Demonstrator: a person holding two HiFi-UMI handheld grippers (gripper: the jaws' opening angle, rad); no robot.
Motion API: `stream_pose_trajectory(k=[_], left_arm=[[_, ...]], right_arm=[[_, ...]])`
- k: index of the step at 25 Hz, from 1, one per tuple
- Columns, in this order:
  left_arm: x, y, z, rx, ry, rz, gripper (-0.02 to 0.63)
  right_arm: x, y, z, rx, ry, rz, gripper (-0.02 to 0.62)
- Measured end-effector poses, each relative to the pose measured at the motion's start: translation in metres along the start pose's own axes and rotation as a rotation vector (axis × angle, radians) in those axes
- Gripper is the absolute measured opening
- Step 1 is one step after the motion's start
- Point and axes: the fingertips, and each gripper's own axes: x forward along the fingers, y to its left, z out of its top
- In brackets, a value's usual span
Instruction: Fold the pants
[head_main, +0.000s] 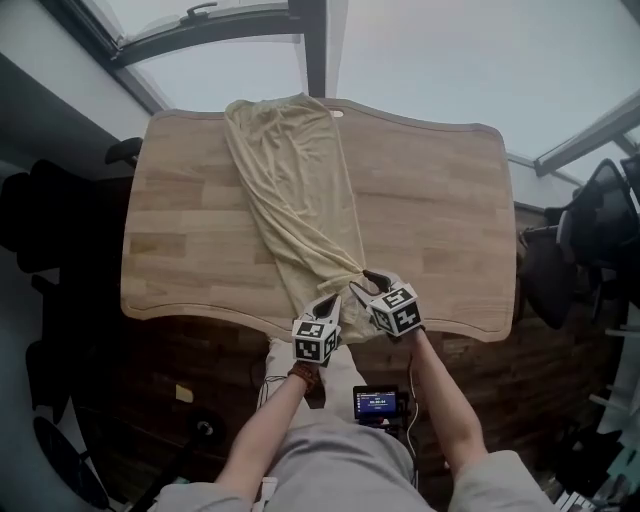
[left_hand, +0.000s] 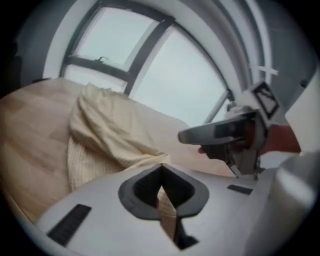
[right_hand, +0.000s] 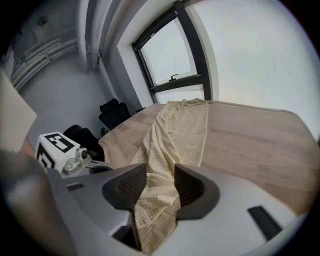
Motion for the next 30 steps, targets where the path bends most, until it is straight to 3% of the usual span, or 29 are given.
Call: stream_pose_trajectory(k=[3, 4, 5, 7, 10, 13, 15, 16, 17, 18, 20, 22, 24, 26, 27, 28, 29, 30], left_arm=[[-0.038, -0.061, 0.018, 0.370, -0.065, -0.117, 0.003], [-0.048, -0.076, 0.016, 0.455, -0.073, -0.143, 0.003], [-0.055, -0.085, 0.011, 0.491, -0.070, -0.165, 0.003], [-0.059, -0.081, -0.008, 0.419, -0.029, -0.183, 0.005], [-0.054, -0.045, -0.041, 0.286, 0.027, -0.103, 0.006], [-0.050, -0.016, -0.058, 0.264, 0.045, -0.025, 0.034], [-0.056, -0.007, -0.064, 0.255, 0.045, 0.013, 0.099], [-0.058, -0.004, -0.066, 0.245, 0.041, 0.032, 0.112], [-0.058, -0.002, -0.065, 0.229, 0.033, 0.051, 0.126], [-0.057, 0.000, -0.064, 0.210, 0.020, 0.068, 0.145], [-0.049, 0.001, -0.058, 0.173, -0.013, 0.093, 0.177], [-0.037, -0.009, -0.049, 0.176, -0.048, 0.085, 0.213], [-0.028, -0.032, -0.039, 0.250, -0.082, 0.056, 0.243], [-0.027, -0.053, -0.031, 0.375, -0.120, 0.096, 0.237], [-0.031, -0.058, -0.027, 0.432, -0.141, 0.153, 0.167], [-0.037, -0.060, -0.024, 0.465, -0.163, 0.215, 0.039], [-0.044, -0.061, -0.023, 0.466, -0.185, 0.259, 0.009], [-0.053, -0.062, -0.025, 0.440, -0.208, 0.280, 0.008]], right_arm=[[-0.024, 0.002, 0.003, 0.049, 0.000, 0.015, 0.175], [-0.028, 0.008, 0.003, 0.051, 0.012, 0.023, 0.176], [-0.028, 0.015, 0.003, 0.033, 0.028, 0.032, 0.176], [-0.017, 0.036, 0.002, -0.081, 0.063, 0.042, 0.176], [0.018, 0.063, -0.017, -0.279, 0.159, 0.058, 0.176], [0.055, 0.066, -0.050, -0.374, 0.306, 0.070, 0.184], [0.068, 0.062, -0.075, -0.441, 0.387, 0.036, 0.181], [0.070, 0.058, -0.086, -0.460, 0.414, 0.013, 0.154], [0.069, 0.053, -0.092, -0.461, 0.425, -0.007, 0.062], [0.065, 0.049, -0.094, -0.442, 0.416, -0.015, 0.028], [0.048, 0.051, -0.081, -0.329, 0.325, 0.016, 0.018], [0.014, 0.059, -0.052, -0.117, 0.129, 0.107, 0.017], [-0.034, 0.063, -0.019, 0.187, -0.130, 0.261, 0.017], [-0.080, 0.051, 0.001, 0.514, -0.351, 0.411, 0.017], [-0.096, 0.040, 0.001, 0.635, -0.415, 0.460, 0.017], [-0.108, 0.031, -0.005, 0.699, -0.438, 0.491, 0.017], [-0.115, 0.026, -0.016, 0.693, -0.423, 0.509, 0.015], [-0.119, 0.026, -0.032, 0.620, -0.377, 0.516, 0.017]])
